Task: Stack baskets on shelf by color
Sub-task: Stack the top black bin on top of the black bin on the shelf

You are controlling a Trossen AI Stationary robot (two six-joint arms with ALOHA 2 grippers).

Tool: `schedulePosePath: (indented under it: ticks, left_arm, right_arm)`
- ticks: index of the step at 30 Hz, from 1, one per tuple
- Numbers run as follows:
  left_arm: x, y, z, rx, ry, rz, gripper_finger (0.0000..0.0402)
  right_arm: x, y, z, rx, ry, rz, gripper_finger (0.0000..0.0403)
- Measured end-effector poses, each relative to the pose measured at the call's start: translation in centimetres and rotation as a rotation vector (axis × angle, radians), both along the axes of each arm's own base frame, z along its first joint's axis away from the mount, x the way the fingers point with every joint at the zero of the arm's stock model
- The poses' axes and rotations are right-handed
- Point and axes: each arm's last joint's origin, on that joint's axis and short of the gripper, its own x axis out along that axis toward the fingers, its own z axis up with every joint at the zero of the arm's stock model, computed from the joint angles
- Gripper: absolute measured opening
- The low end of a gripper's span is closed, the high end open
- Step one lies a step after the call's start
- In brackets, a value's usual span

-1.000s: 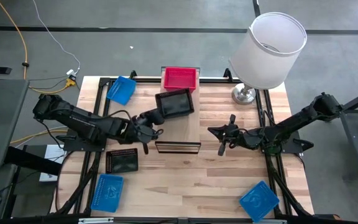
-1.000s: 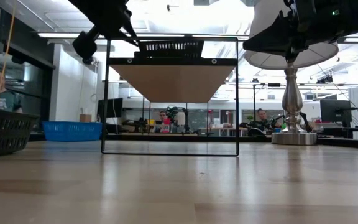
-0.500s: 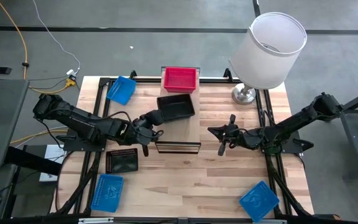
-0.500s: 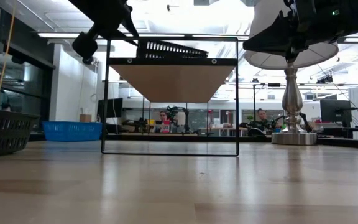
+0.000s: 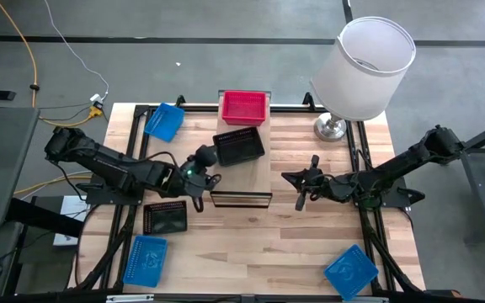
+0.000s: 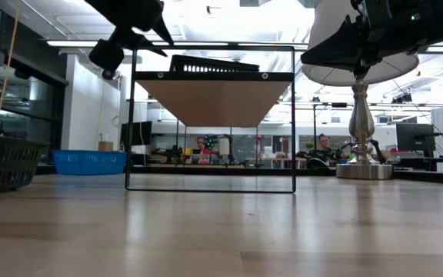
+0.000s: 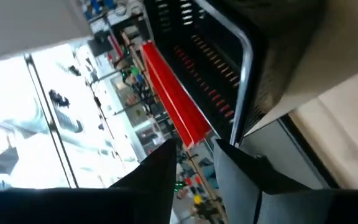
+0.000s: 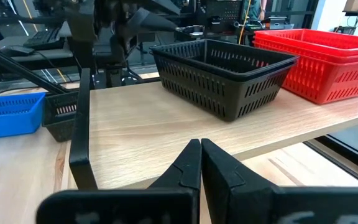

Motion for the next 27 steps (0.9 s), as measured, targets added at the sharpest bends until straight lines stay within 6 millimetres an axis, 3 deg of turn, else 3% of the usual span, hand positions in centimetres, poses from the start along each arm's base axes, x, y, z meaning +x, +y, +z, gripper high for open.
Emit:
schedulePosePath:
  ticks: [5,10,14,19,22,27]
  left_arm:
    - [-0.2,-1.7,0.0,-0.109,-0.165,-0.025,0.0081]
    - [-0.3,-3.9,0.8,-0.370,-0.453,-0.055,0.0012]
    - [-1.0,-4.3,3.0,-0.680,-0.732,-0.052,0.0006]
    - [-1.8,-2.5,4.9,-1.250,-1.066,0.011,0.0001]
    - [-2.0,-1.7,3.6,-1.456,-1.201,0.130,0.0001]
    - [-2.3,-1.3,-0.7,-1.589,-1.413,0.301,0.0000]
  right_arm:
    - [0.0,0.0,0.0,0.000,0.000,0.000,0.0000]
    - [0.0,0.0,0.0,0.000,0.000,0.000,0.0000]
    - [0.0,0.0,0.0,0.005,-0.002,-0.001,0.0000]
    - [0.0,-0.1,0.0,0.016,-0.002,-0.007,0.0000]
    - [0.0,-0.1,-0.1,0.015,-0.001,-0.007,0.0000]
    - [0.0,-0.1,-0.1,0.015,-0.001,-0.007,0.0000]
